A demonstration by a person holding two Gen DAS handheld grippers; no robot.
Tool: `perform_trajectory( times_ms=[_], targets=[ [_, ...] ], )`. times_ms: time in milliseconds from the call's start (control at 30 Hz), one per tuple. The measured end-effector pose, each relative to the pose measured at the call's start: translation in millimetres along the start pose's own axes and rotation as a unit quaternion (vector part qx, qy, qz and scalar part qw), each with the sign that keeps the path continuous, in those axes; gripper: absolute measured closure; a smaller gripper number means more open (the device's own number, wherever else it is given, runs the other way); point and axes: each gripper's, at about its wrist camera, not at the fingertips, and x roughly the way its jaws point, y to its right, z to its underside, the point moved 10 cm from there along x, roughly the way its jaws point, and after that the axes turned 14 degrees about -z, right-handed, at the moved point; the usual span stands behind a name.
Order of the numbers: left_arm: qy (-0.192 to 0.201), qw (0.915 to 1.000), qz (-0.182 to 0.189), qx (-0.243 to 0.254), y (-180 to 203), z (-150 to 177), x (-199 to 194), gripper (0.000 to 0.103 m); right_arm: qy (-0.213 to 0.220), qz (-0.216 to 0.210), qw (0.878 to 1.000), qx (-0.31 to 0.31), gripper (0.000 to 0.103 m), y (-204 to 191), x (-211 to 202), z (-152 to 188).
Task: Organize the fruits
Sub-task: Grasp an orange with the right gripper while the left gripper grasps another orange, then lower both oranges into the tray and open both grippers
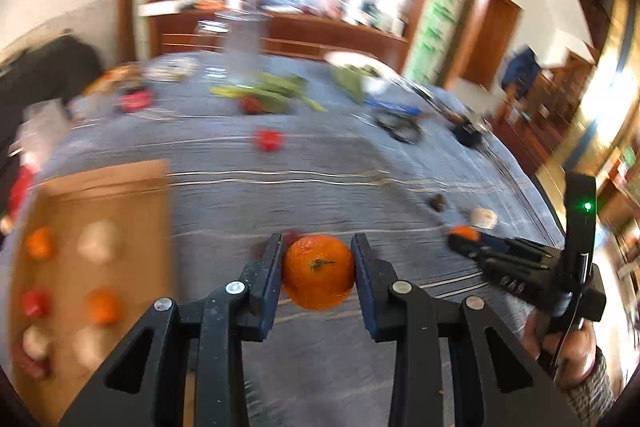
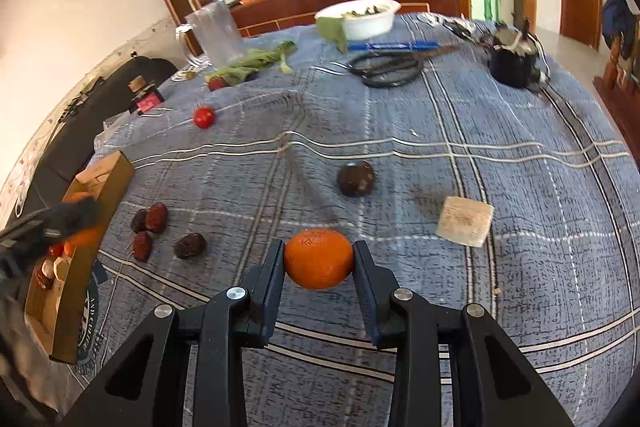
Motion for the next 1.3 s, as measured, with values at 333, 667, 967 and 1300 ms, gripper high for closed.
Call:
perform_trajectory(
  times_ms=[333, 667, 967, 1300],
  targets=[
    [-0.010, 0.9898, -0.101, -0.100, -168.6, 51.4, -27.7, 0.070, 0.002, -0.075, 0.995, -0.070, 0.067, -134.1, -0.8, -2.9],
    [-0.032, 0.9810, -0.153, -0.115, -228.4, 93.4, -20.1, 0.070, -0.085, -0.157, 0.972, -0.153, 0.066, -300.6, 66.5, 60.4],
    [-0.031, 0.9810, -0.143, -0.127, -238.2, 104.0, -17.9, 0.070, -0.136, -0.142, 0.961, -0.193, 0.066, -338.3, 113.4, 110.3],
    [0.000, 0.9798, -0.142, -0.141, -239.6, 92.1, -42.8, 0.051, -0.118, -0.129, 0.964, -0.198, 0.063, -339.2, 114.7, 105.7]
  ],
)
